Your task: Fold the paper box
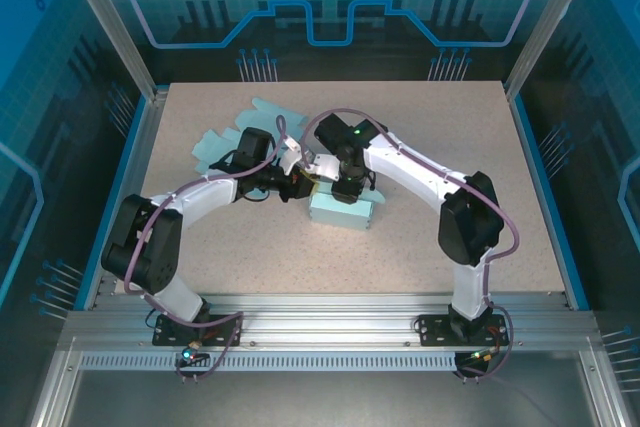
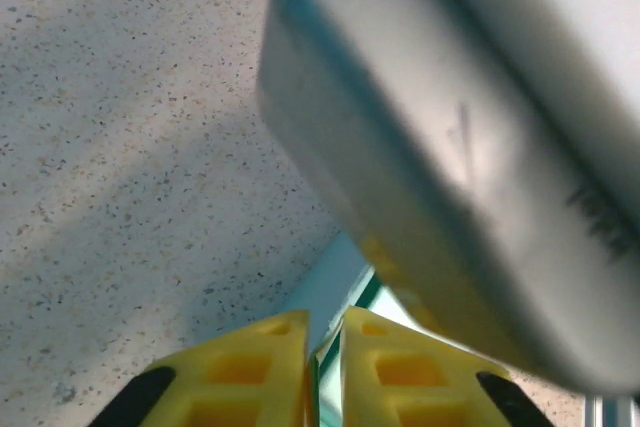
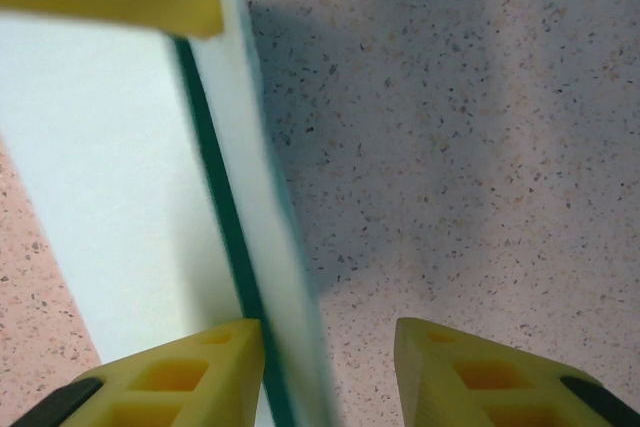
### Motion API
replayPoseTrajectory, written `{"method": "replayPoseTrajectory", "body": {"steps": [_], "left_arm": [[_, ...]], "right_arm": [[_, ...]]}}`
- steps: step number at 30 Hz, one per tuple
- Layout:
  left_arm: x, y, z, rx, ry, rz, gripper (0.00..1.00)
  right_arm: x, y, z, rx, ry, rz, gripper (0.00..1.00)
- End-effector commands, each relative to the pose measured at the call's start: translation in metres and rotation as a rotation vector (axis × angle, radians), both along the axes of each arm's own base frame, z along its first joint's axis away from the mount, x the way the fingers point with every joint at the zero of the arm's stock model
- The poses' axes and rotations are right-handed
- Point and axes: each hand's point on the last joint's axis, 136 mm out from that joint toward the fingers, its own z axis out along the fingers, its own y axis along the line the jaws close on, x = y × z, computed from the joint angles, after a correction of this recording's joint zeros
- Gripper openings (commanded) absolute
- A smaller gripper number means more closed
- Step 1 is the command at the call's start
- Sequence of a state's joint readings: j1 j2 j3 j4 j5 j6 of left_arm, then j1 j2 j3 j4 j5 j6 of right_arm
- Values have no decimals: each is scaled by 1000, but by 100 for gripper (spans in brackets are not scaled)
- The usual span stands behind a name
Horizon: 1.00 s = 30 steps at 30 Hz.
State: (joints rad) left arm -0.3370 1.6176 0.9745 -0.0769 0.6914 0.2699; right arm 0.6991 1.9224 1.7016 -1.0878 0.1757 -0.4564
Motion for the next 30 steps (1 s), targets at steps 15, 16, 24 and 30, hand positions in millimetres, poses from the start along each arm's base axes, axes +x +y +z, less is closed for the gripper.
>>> {"method": "replayPoseTrajectory", "body": {"steps": [15, 16, 24, 30], "left_arm": [[11, -18, 32, 37, -239, -32, 0], [13, -19, 34, 33, -253, -39, 0], [34, -34, 36, 21, -316, -95, 2], [45, -39, 28, 31, -313, -126, 3]], "right_arm": [[21, -44, 91, 419, -278, -320, 56], [24, -52, 97, 468, -291, -366, 57], [41, -104, 83, 612, -234, -581, 58], [55, -117, 58, 556, -217, -594, 59]]}}
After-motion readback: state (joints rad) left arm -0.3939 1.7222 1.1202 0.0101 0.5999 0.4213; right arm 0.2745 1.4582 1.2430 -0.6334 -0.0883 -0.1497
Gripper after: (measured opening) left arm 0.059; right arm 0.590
